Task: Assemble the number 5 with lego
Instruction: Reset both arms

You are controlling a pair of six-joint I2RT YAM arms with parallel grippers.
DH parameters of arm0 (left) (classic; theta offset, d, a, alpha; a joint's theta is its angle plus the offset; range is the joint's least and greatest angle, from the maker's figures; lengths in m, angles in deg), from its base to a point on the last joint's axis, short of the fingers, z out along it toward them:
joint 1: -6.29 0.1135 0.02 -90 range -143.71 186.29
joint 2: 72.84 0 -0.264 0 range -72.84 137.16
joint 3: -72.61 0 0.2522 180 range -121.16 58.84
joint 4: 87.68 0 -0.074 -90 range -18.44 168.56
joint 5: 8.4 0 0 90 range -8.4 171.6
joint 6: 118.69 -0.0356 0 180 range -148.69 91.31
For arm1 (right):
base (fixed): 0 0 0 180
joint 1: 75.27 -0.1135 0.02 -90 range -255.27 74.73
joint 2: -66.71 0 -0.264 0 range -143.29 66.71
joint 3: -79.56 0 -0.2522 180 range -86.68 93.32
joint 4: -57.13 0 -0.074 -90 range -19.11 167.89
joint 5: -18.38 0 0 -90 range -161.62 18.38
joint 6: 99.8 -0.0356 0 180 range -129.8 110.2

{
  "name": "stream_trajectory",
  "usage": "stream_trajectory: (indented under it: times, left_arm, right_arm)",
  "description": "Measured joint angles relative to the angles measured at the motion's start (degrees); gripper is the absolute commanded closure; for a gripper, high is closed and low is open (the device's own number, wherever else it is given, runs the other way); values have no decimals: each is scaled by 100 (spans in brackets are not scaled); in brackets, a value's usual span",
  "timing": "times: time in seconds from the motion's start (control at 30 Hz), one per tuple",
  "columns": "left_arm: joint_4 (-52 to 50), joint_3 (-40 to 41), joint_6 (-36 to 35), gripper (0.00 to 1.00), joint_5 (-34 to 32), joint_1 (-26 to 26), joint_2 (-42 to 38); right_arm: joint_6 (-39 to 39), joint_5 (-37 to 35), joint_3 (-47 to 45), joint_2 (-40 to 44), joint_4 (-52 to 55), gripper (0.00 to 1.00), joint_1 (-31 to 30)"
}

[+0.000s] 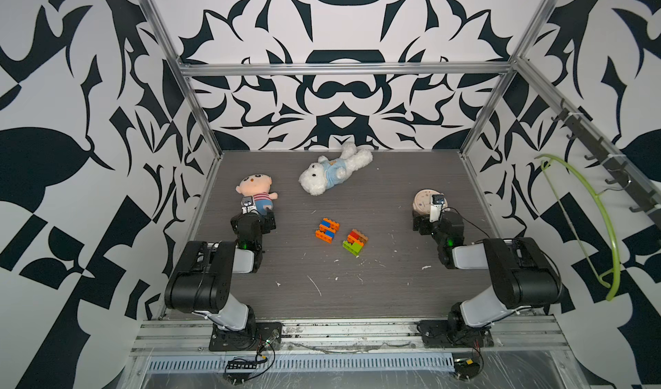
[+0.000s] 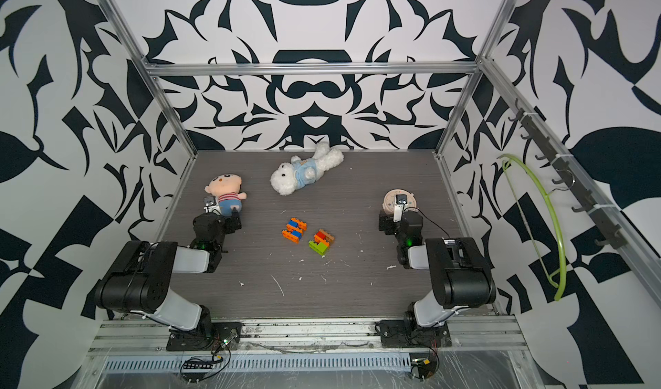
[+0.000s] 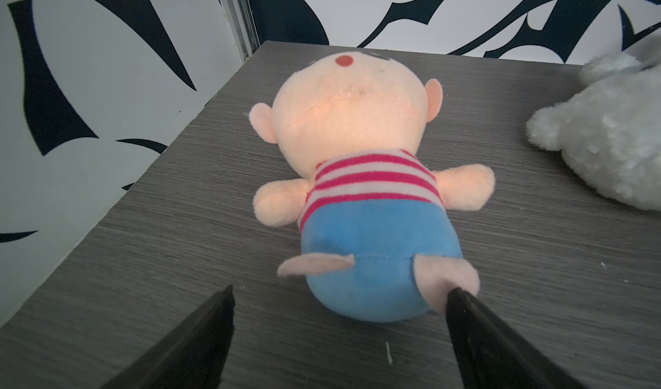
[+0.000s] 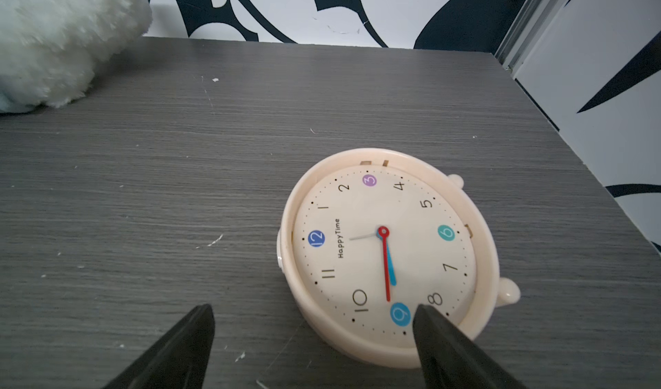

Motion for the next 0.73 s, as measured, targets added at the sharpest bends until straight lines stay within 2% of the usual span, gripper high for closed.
stream_trajectory:
  times: [0.17, 0.73]
  left_arm:
    - [0, -2, 0, 1, 0, 0, 0]
    - [-20, -37, 0, 1, 4, 0, 0]
  right_arm:
    - [-76, -48, 7, 0, 199, 0, 9]
    - [-87, -92, 15, 0, 219, 0, 9]
